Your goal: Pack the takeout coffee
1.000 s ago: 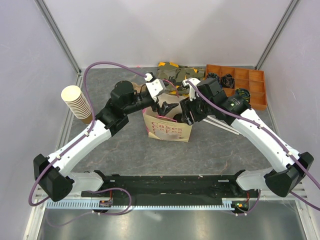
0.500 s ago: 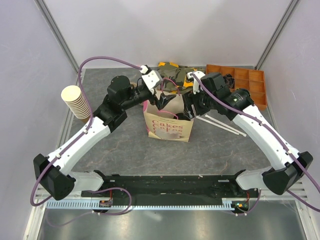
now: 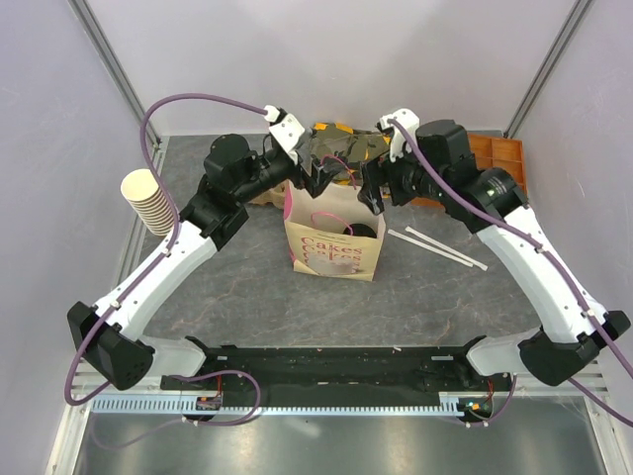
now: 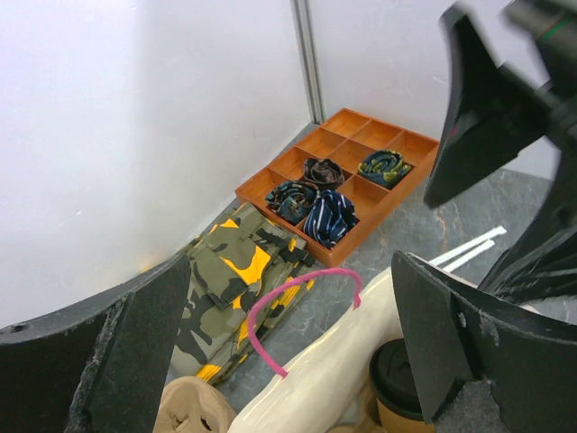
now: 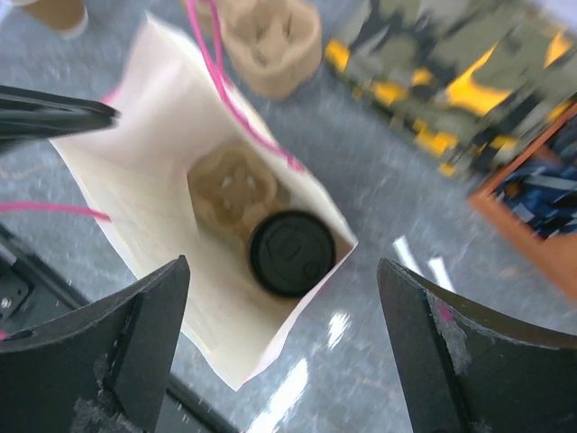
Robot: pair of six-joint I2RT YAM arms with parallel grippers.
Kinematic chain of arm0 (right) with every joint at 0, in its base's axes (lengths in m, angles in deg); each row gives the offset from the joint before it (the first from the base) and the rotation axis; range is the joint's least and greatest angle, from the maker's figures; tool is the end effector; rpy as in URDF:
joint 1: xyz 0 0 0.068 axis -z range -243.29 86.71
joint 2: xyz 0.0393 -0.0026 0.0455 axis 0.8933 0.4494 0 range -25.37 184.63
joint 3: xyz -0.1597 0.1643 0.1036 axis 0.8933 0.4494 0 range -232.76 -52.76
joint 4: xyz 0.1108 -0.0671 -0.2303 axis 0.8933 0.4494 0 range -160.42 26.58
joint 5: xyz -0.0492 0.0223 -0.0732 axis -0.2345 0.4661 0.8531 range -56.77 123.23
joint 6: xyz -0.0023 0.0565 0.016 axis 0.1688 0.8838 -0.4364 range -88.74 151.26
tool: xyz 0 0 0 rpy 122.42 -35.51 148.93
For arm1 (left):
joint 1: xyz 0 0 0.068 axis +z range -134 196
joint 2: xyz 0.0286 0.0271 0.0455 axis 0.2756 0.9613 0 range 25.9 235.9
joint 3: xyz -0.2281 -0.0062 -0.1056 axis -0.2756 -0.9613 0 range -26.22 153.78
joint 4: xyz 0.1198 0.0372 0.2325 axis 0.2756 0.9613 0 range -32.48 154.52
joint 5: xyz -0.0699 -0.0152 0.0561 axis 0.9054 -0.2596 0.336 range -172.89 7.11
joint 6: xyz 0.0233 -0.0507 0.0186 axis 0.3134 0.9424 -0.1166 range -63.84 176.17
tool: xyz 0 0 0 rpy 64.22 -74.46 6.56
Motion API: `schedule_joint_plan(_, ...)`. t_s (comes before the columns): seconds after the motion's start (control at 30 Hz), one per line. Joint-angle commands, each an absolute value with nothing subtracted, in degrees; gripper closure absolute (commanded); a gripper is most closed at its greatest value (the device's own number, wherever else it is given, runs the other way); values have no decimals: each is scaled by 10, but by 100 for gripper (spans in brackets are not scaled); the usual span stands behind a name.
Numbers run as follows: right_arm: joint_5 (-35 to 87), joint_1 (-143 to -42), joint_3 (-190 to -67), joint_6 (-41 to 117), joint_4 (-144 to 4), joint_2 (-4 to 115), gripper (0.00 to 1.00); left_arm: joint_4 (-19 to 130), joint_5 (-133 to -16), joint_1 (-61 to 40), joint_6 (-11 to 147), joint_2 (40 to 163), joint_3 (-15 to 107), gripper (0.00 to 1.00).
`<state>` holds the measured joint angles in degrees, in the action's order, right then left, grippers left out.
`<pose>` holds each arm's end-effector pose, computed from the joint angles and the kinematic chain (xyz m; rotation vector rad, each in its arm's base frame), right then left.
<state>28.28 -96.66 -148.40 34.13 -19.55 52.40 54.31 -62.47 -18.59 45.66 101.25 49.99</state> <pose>0.2351 0.1593 0.4196 -0.6226 2.0892 0.4576 0.2547 -0.1936 0.4192 0.8467 1.2796 -0.6027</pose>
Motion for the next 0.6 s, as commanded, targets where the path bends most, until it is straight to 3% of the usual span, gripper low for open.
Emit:
schedule_joint_plan(0.0,303,-960,-1554,292,-211,523,6,536,-640,-177,505,1009,530,0)
schedule_joint_plan(0.27,283,-842,-1568,209,-179,523,2,562,-678,-133,554,1003,558,0)
schedule_joint_plan(0.57,203,-640,-1510,-5,-93,572,8,592,-687,-58,606,1009,569,1)
